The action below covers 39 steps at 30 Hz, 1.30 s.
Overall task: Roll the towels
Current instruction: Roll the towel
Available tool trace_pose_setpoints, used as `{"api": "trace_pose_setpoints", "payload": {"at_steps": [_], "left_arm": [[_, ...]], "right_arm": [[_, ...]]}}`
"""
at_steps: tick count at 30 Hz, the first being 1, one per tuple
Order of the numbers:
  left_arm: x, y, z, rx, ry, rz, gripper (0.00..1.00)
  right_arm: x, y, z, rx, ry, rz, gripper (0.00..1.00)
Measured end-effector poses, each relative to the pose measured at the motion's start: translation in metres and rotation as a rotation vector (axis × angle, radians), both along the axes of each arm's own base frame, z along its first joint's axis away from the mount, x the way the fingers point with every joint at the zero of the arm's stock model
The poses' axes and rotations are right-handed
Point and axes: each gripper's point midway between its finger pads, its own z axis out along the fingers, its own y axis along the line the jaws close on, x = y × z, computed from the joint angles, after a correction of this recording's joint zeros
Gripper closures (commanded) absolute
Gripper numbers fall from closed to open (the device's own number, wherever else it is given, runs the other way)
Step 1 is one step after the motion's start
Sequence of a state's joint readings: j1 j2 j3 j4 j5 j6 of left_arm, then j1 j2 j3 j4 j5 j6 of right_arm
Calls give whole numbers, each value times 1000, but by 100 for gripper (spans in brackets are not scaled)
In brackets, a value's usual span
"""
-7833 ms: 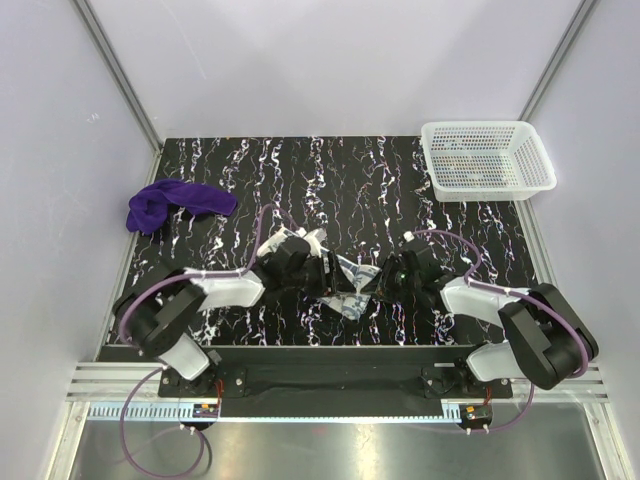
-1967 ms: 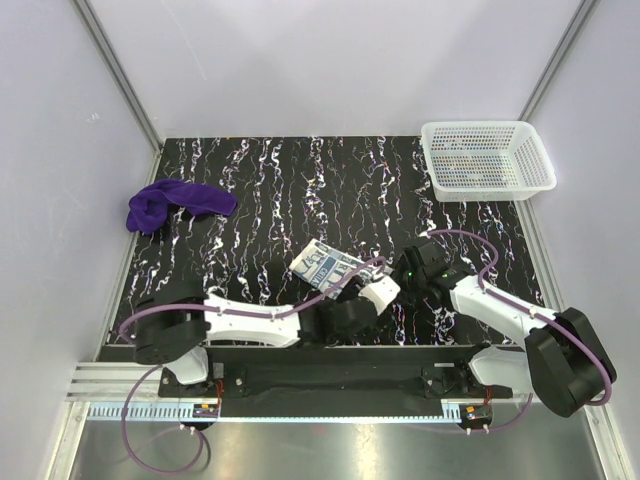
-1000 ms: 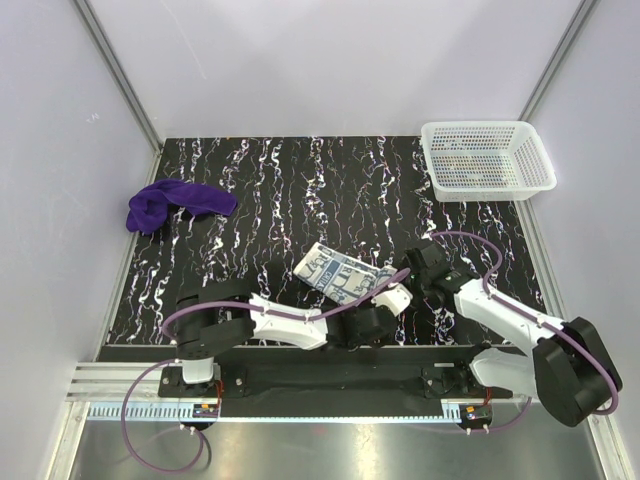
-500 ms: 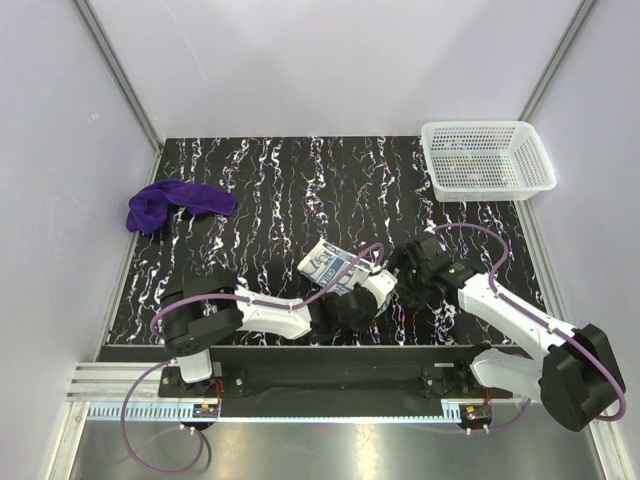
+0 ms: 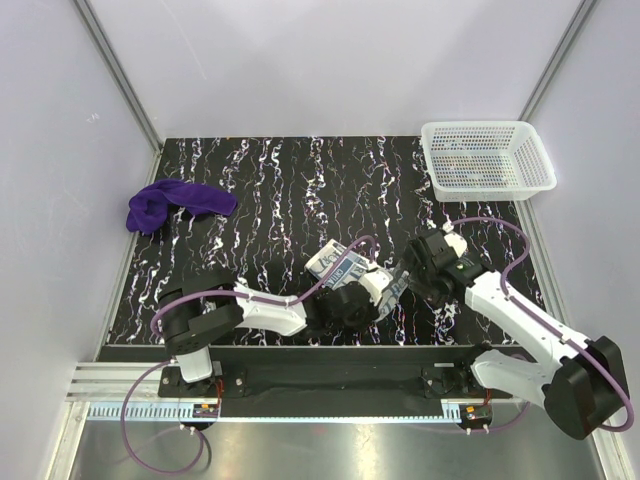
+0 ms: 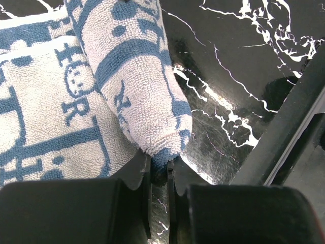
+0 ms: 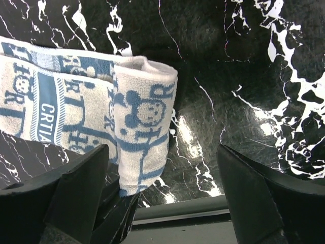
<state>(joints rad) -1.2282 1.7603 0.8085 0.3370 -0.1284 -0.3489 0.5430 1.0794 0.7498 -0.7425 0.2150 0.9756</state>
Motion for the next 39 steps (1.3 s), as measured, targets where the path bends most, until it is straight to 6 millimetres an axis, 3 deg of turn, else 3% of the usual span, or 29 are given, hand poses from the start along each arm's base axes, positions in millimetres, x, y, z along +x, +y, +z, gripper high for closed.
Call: {"api": "trace_pose_setpoints", "payload": {"at_steps": [5, 12, 16, 27, 39], "left_arm": [[1, 0, 0, -21, 26, -5, 100], [7, 3, 2, -117, 168, -18, 100], [12, 7, 5, -160, 247, -5, 100], [30, 19, 12, -313, 504, 77, 100], [19, 13, 2, -442, 711, 59, 100]], "right_arm": [[4, 0, 7, 16, -33, -7, 7], [1, 0, 51, 146, -258, 20, 8], [-8, 5, 59, 224, -331, 61, 10], [-23, 31, 11, 322, -221, 153, 11], [-9, 48, -13, 377, -199, 144, 11]]}}
